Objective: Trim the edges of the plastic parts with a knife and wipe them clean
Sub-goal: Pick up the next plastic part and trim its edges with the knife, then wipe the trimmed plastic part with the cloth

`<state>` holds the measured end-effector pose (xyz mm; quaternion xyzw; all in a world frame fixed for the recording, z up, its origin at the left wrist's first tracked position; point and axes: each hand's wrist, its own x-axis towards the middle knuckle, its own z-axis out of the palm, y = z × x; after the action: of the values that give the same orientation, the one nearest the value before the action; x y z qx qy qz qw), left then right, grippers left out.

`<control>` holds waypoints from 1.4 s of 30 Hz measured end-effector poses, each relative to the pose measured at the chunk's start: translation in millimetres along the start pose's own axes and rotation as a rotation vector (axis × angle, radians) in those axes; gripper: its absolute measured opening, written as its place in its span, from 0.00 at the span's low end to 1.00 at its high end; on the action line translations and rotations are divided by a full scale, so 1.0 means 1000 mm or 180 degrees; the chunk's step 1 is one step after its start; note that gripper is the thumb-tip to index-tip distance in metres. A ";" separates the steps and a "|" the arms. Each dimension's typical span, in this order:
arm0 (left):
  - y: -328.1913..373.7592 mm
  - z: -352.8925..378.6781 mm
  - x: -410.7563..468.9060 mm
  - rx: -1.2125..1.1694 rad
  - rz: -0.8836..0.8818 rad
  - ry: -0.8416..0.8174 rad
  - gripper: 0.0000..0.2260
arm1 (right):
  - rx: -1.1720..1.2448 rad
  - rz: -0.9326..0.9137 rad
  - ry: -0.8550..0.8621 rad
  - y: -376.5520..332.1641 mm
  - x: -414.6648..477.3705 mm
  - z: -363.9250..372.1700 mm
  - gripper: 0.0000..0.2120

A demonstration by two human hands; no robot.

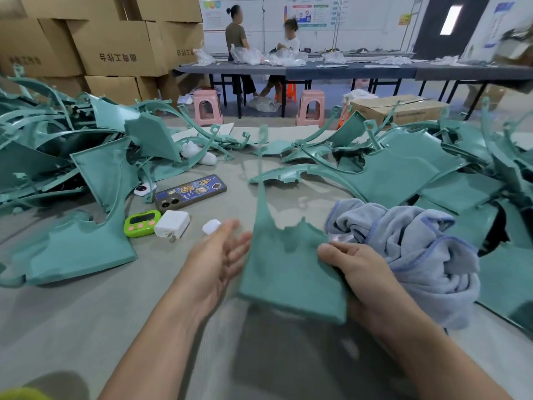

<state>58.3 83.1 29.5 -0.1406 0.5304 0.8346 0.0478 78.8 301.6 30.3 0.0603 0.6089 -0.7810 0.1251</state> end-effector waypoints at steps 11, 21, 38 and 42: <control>-0.009 0.000 0.001 -0.0486 0.0259 -0.2311 0.34 | 0.0248 -0.0199 0.0600 0.005 -0.003 0.023 0.11; -0.018 0.028 -0.019 0.0358 -0.0409 -0.1467 0.16 | -0.2250 -0.0833 0.1030 0.009 -0.009 0.021 0.08; -0.015 0.028 0.009 0.0461 -0.0046 -0.0183 0.09 | -0.4840 -0.1465 0.2089 -0.024 0.020 -0.035 0.32; -0.021 0.037 0.007 0.0866 0.0442 -0.0346 0.09 | -0.5627 -0.1079 0.1833 -0.017 0.030 -0.043 0.17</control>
<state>49.7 125.1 24.5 -0.0505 0.6436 0.7628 0.0372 42.8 342.8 27.6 0.0448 0.9884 0.0008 -0.1449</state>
